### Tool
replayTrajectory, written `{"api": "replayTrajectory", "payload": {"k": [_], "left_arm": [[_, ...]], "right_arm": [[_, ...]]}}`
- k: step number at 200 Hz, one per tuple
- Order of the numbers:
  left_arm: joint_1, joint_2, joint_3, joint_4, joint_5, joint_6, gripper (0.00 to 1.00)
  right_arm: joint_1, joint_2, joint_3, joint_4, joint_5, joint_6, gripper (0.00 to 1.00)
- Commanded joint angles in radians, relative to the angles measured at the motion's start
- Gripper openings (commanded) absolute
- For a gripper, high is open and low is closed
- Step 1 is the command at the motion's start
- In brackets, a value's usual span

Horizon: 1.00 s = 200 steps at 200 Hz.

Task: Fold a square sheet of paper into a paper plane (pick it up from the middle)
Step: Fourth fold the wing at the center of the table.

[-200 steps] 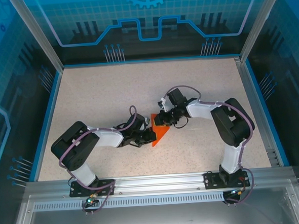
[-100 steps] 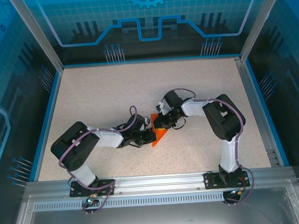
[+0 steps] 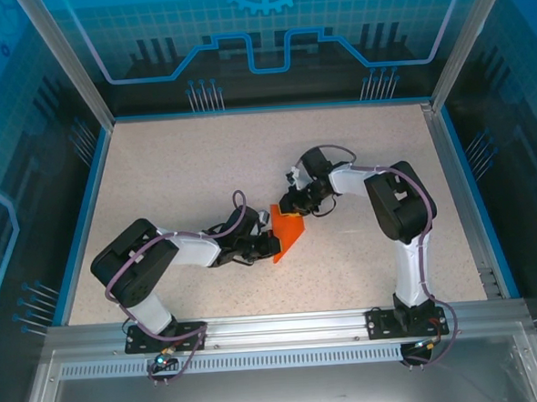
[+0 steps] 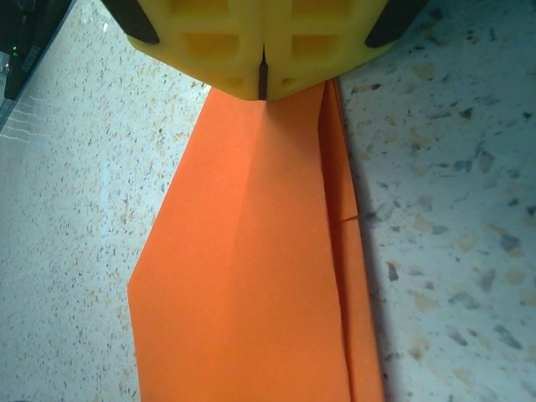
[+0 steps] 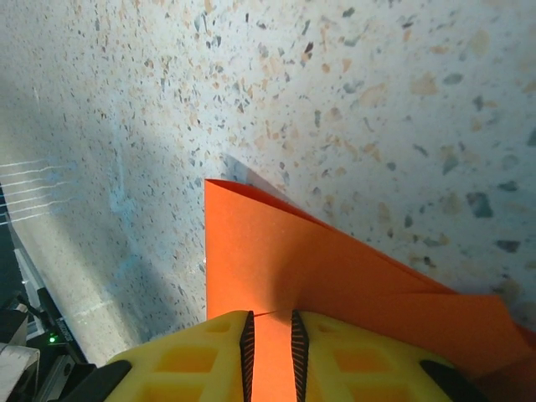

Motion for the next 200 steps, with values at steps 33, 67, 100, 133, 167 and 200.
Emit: {"api": "replayTrajectory", "payload": {"k": [33, 67, 100, 133, 167, 200], "left_arm": [[-0.018, 0.076, -0.086, -0.327, -0.083, 0.062, 0.0], [-0.018, 0.069, -0.073, -0.353, -0.084, 0.089, 0.0], [-0.018, 0.058, -0.054, -0.373, -0.078, 0.124, 0.0], [-0.019, 0.045, -0.044, -0.397, -0.079, 0.148, 0.0], [-0.018, 0.043, -0.029, -0.411, -0.082, 0.161, 0.0], [-0.018, 0.042, -0.029, -0.415, -0.08, 0.16, 0.0]], "right_arm": [[-0.095, 0.032, 0.069, 0.02, 0.029, -0.06, 0.24], [-0.101, -0.056, 0.05, -0.006, -0.008, -0.08, 0.26], [-0.066, -0.205, -0.069, 0.025, -0.014, -0.064, 0.26], [0.002, -0.255, -0.151, 0.046, -0.013, -0.044, 0.26], [0.062, -0.215, -0.172, 0.082, 0.027, -0.004, 0.23], [0.062, -0.155, -0.176, 0.133, 0.033, 0.017, 0.22]]}}
